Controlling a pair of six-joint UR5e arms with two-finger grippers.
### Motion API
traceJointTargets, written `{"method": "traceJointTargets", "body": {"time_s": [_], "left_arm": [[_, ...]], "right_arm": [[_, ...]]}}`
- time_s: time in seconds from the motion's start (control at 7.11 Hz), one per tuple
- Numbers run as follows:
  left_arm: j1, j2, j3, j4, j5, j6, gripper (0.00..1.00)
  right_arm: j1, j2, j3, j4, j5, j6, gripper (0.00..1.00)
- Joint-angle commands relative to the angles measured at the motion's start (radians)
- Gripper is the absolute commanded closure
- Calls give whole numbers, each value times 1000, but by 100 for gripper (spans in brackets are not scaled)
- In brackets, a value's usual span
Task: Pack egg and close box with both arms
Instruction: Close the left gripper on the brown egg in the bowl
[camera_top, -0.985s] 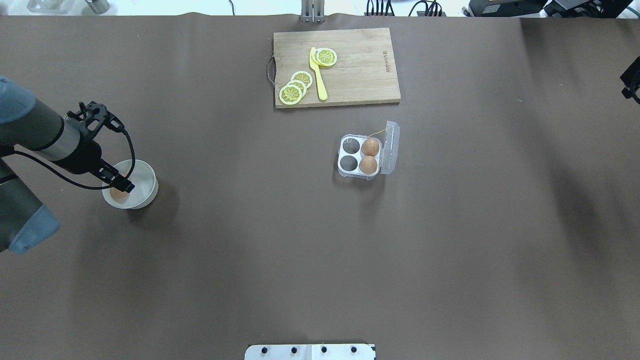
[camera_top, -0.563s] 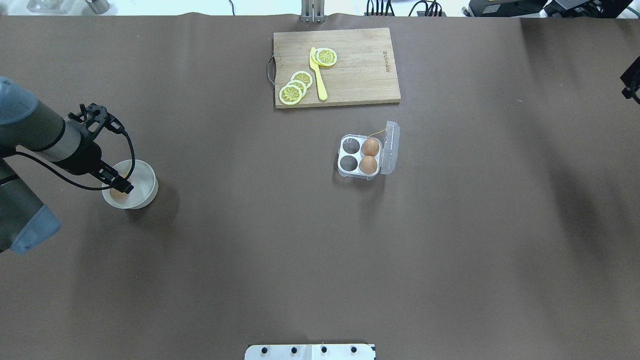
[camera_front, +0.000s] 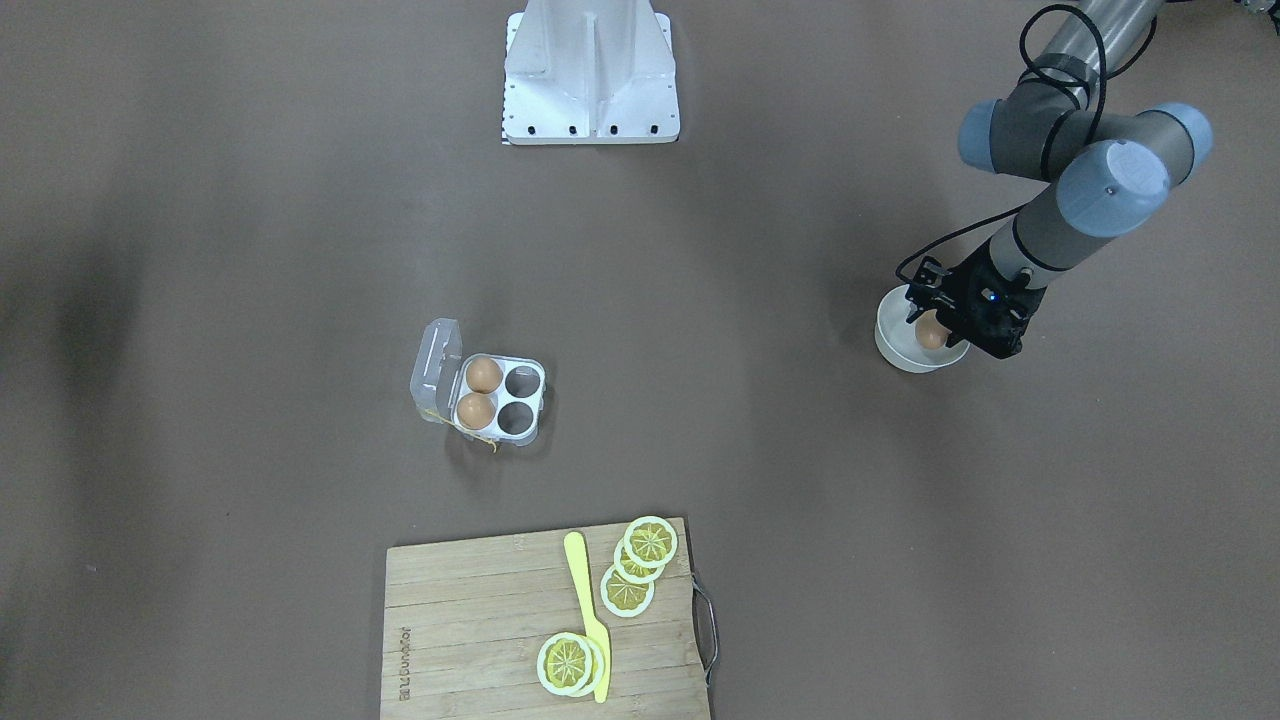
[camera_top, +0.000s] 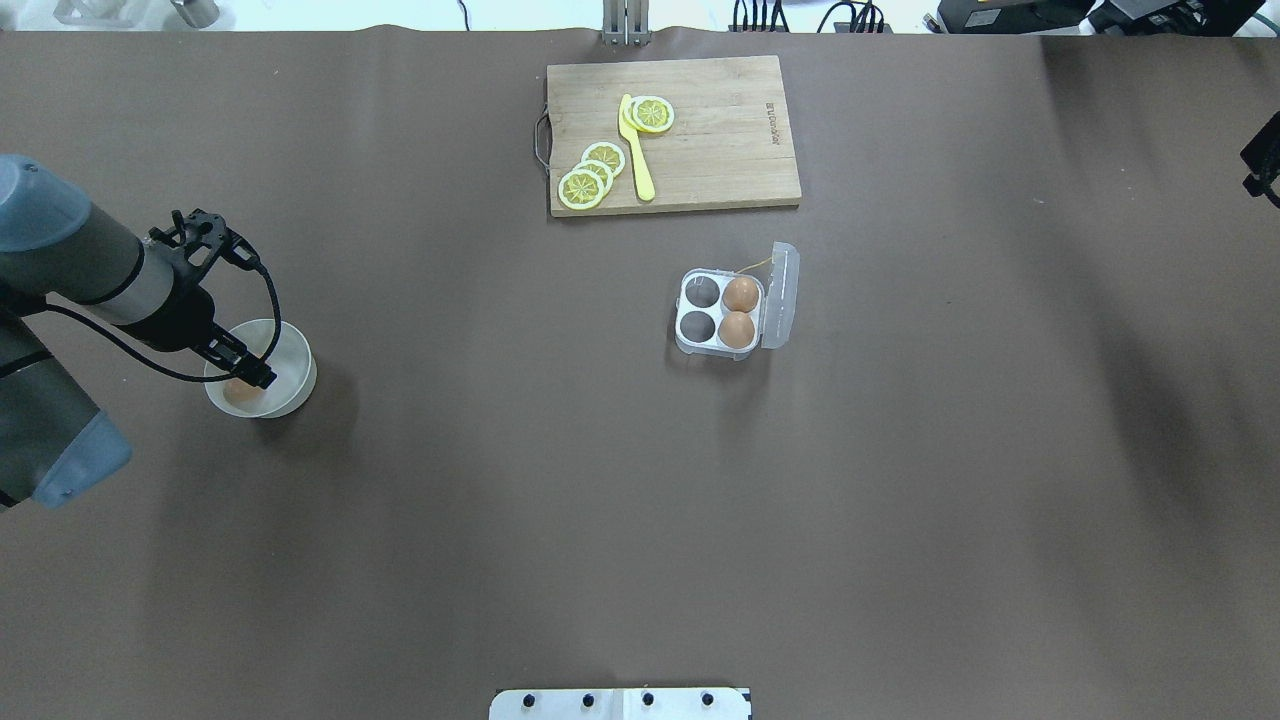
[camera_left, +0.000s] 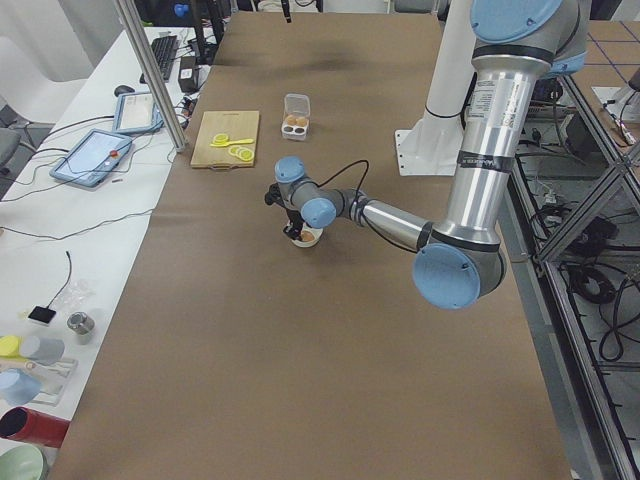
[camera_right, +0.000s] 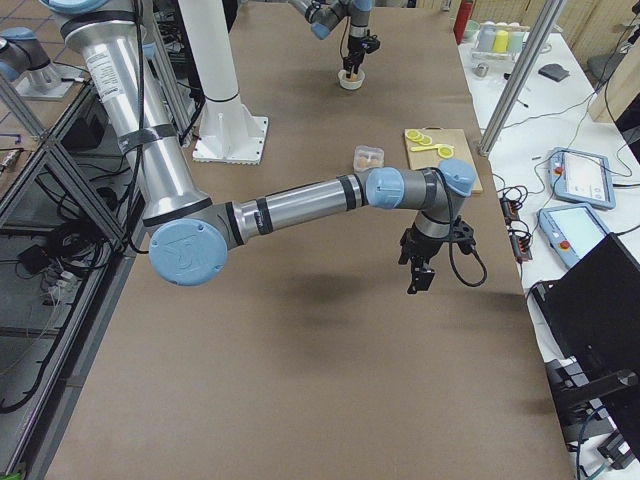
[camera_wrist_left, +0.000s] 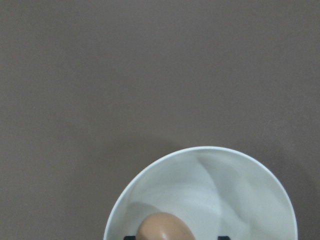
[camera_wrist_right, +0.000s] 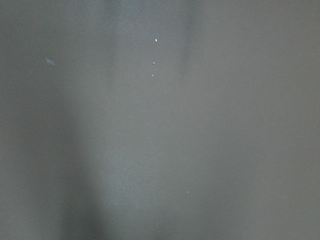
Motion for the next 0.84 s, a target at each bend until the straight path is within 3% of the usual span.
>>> {"method": "traceJointTargets", "body": {"time_s": [0.0,0.14,0.7], "left_arm": [[18,-5,2,-1,38,-13,38],[29,-5,6,-2,50,-12,38],[32,-4,8,-4,58,-13,56]], "right_arm": [[0,0,0,0,-1,0,0],[0,0,0,0,-1,0,0],[0,0,0,0,-1,0,0]]}}
